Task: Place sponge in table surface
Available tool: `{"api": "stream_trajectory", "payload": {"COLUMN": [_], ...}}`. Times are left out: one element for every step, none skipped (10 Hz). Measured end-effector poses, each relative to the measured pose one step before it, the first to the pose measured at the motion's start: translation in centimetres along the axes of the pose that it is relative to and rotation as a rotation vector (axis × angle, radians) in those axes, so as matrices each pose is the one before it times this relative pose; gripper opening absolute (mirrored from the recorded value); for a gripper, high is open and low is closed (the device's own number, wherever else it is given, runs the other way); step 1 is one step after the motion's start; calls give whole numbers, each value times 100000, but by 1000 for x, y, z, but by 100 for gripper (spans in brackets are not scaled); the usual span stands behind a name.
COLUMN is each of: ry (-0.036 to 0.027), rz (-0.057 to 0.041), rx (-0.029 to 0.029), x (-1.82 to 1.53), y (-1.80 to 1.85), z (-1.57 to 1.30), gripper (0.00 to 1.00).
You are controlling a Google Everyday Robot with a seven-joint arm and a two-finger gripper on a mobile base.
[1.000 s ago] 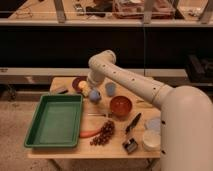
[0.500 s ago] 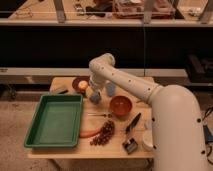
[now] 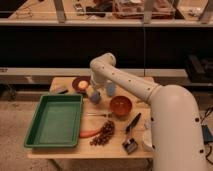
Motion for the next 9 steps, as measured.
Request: {"api": "stream_trajectory", "payload": {"ry": [-44,112,147,156,112,71,-8,-34,-85], "rz": [649,499,411,535,-14,-187,-394,-243,-128], "rx": [712,632,299,444,332,220,345,165,126], "x": [89,79,44,101,152,151,251,157,117], "y": [-83,-39,53,38,-145,-158,-325,-205,-153], "z": [142,52,-42,-76,-29,-39,1,3,-2], "gripper": [65,65,65,65,65,65,65,65,65]}}
